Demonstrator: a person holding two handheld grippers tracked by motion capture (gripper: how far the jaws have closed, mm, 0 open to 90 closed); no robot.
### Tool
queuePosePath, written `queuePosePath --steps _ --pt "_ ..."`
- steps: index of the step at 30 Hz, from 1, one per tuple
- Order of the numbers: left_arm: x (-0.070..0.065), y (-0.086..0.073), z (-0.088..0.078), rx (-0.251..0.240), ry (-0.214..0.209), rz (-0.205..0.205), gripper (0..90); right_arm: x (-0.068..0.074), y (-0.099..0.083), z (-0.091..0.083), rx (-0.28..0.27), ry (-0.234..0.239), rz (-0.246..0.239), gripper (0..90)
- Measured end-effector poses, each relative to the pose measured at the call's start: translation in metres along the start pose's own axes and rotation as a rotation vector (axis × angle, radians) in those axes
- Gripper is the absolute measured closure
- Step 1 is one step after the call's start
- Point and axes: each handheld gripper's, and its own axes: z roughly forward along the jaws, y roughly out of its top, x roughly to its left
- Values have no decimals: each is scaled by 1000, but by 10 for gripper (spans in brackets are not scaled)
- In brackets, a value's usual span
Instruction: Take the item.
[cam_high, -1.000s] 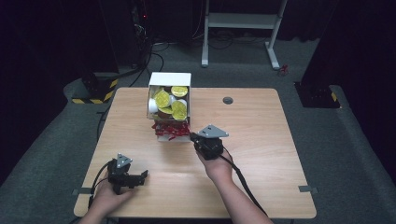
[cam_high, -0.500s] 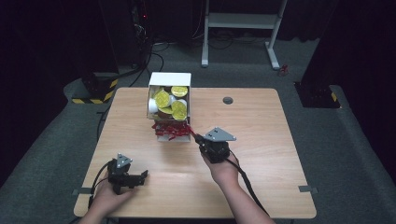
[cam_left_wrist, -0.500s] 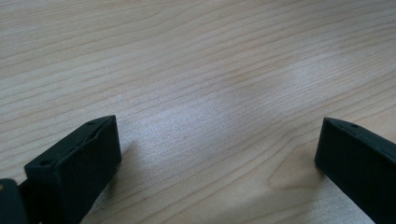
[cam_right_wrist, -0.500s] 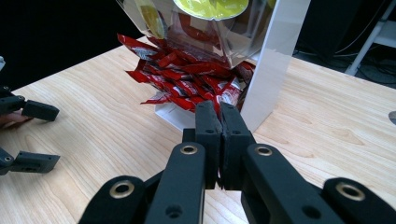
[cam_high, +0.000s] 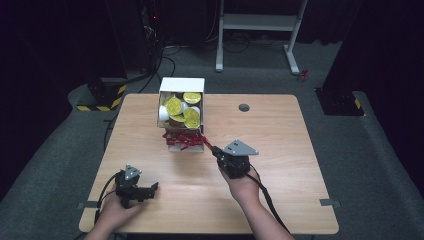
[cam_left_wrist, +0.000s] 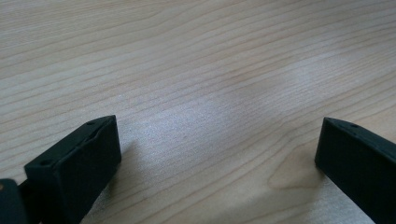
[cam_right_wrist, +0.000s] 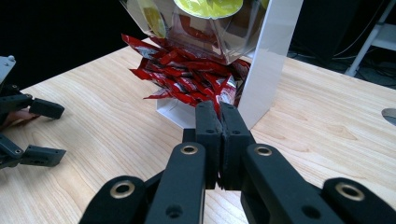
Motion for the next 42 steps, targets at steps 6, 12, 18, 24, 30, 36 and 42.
queuePosePath --steps 6,12,18,24,30,36,42 --pt "0 0 0 0 0 1 6 -1 -1 -5 -8 2 0 891" --pt "0 0 0 0 0 0 6 -3 -3 -10 -15 -2 6 892" --pt "0 0 0 1 0 0 6 -5 -5 -14 -22 -2 10 892" --pt "0 0 0 0 0 0 6 -7 -6 -21 -27 2 22 895" --pt "0 0 0 -1 1 0 6 -10 -7 -27 -33 -6 18 895" --pt "0 0 0 -3 0 -4 6 -15 -8 -32 -34 -21 22 895" --pt "0 0 0 -4 0 -5 6 -20 -10 -35 -31 -35 31 895"
